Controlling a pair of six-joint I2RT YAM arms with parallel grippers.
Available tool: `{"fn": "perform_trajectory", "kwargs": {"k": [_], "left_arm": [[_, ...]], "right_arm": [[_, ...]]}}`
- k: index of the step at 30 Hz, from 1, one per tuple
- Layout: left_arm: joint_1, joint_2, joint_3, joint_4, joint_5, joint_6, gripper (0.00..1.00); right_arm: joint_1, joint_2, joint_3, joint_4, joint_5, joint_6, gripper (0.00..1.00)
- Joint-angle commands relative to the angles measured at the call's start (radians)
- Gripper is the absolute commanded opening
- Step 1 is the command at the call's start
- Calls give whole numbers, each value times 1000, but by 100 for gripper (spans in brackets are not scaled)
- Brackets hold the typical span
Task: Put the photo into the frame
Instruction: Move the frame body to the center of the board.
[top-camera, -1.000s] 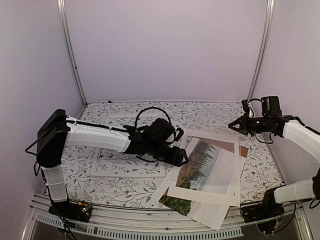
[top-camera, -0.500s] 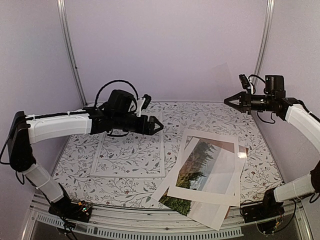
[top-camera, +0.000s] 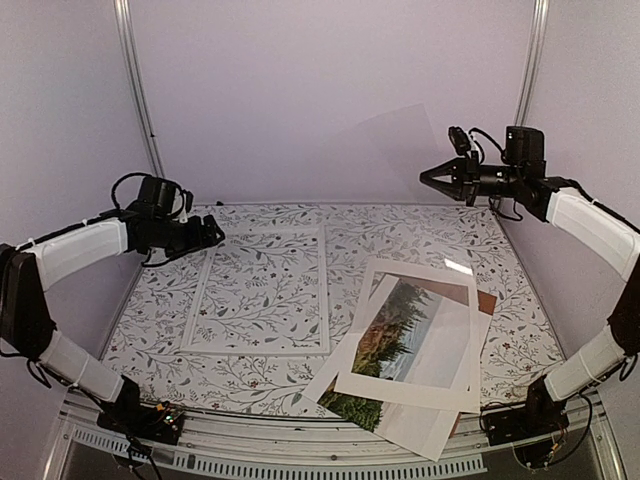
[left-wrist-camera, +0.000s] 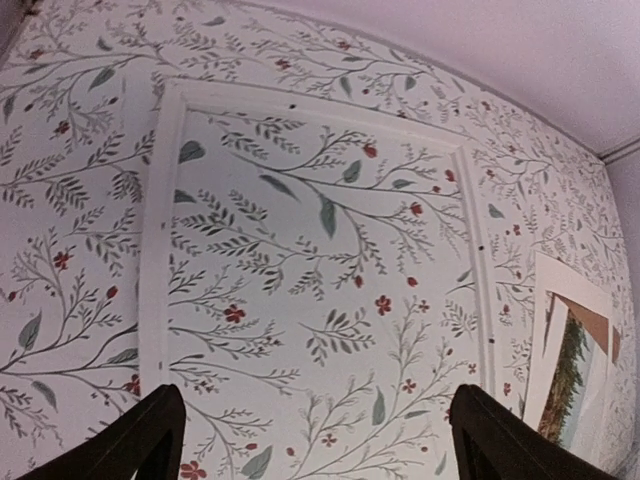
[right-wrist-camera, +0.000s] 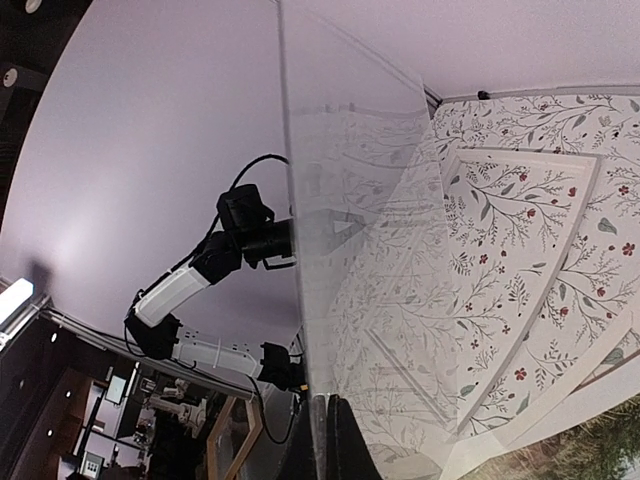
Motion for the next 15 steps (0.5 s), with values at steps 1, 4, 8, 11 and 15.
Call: {"fn": "perform_trajectory", "kwargs": {"k": [1,4,8,11,15], "left_arm": [[120,0,-52,-71,1,10,95],[169,50,-59,-65,-4,17,96],[194,142,-50,-54,-7,19,96],[196,214,-33,-50,-22,32,93],[199,305,23,-67,-60,56,83]], "right_arm": [[21,44,71,132,-40,98,0],[22,72,95,199,-60,156,0],[24,104,133,219,-73,189,0],[24,132,150,222,-84,193,0],[24,156,154,230,-93,194,0]]}}
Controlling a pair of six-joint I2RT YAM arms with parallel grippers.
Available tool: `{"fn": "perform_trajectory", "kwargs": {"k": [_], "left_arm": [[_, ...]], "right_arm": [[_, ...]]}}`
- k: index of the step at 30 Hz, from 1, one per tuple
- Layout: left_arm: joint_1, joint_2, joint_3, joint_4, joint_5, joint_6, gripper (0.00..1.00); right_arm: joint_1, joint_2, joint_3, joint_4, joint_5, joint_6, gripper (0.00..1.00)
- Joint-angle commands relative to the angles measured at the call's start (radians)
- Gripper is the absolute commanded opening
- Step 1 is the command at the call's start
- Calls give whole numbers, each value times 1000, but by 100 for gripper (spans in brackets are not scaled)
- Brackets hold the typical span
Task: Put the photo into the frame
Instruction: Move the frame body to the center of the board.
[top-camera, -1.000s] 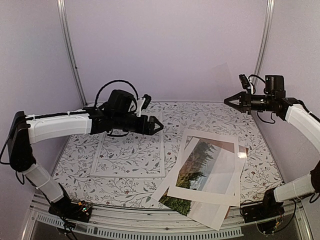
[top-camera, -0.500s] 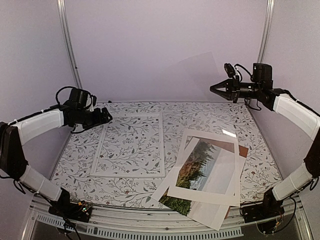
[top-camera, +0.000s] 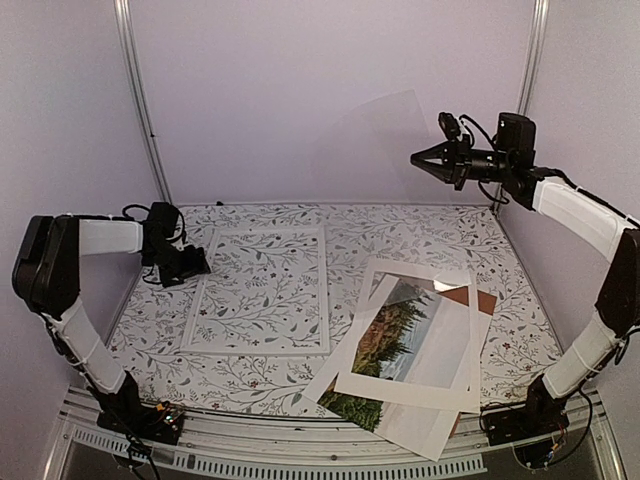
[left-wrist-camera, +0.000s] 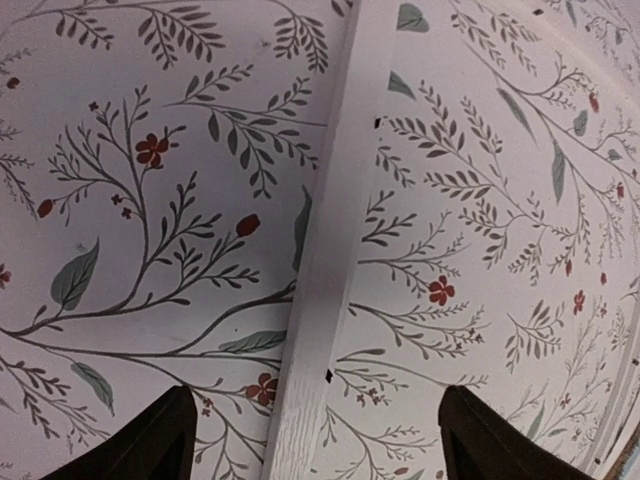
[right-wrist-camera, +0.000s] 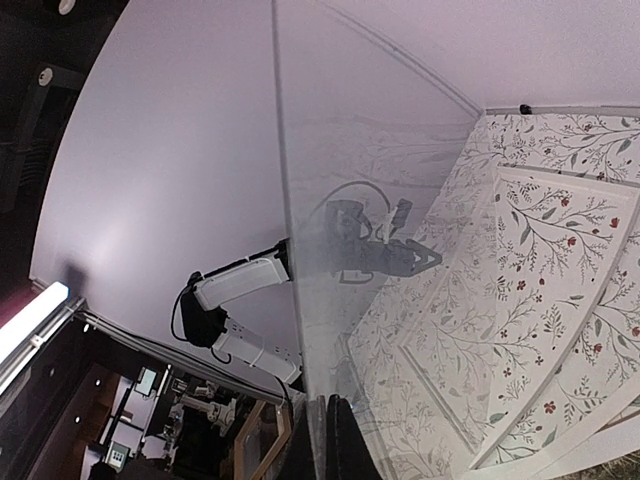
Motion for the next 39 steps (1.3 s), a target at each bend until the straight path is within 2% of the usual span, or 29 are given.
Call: {"fn": "perform_trajectory", "kwargs": {"k": [1,8,17,26,39], "left_arm": [[10,79,71,-7,-46,40,81],[9,173,134,-8,-63,78,66],[-12,247,172,-4,-118,120,59],[-89,260,152,10,-196,135,39],[-187,177,-4,68,-184,103,31]], "right_arm": [[4,29,26,45,-32,18,0],[4,33,8,59,-33,13,0],[4,37,-30,101,-35,41,0],[4,29,-46,108,-31,58,0],[4,24,-87,108,-15,51,0]]}}
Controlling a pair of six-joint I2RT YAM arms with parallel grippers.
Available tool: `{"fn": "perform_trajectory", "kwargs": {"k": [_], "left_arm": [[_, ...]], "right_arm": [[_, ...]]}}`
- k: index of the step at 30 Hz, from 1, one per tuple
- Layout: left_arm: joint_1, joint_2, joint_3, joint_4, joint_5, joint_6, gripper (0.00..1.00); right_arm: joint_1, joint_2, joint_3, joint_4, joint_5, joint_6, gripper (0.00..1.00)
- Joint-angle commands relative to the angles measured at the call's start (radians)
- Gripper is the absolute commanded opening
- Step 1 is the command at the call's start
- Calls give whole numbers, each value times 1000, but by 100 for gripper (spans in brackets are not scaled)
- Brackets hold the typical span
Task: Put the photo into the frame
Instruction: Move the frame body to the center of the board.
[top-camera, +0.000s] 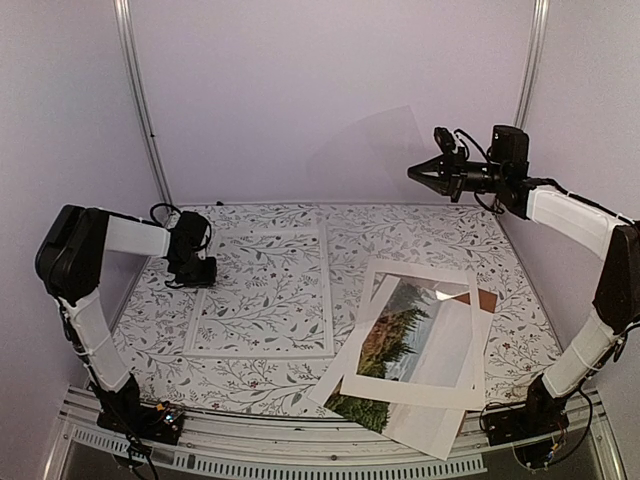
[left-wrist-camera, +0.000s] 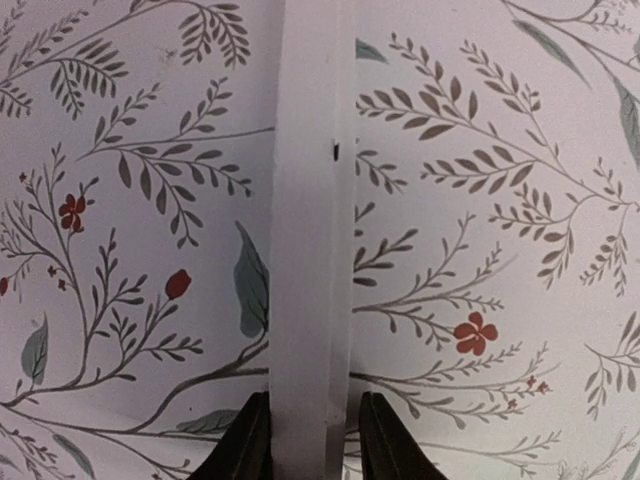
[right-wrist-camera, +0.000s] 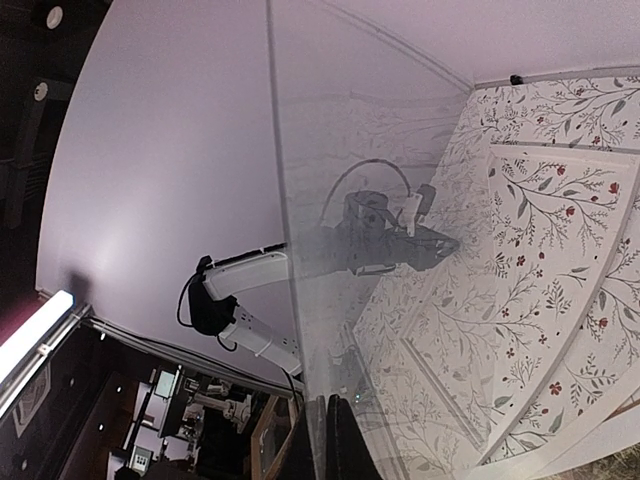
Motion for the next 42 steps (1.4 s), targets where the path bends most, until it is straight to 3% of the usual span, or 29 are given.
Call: {"fn": "perform_trajectory", "kwargs": {"k": [1,19,28,34,39,42], "left_arm": [[-58,-10,-48,-21,46,-26,31],[-280,-27,-72,-29,79,-128,30],[-281,-67,-74,-57,34,-123,30],[-235,-127,-60,-61,61,-87,42],[-188,-200,-58,-52,95,-76,63],[-147,-215,-56,-58,95,-69,68]], "right_arm": [[5,-5,-15,33,7,-1,0],[5,6,-43,21,49,3,0],[5,24,-44,21,61,5,0],[5,25,-54,17,65,-5,0],[5,28,-58,13,68,-16,0],[4,31,-60,14,70,-18,0]]}}
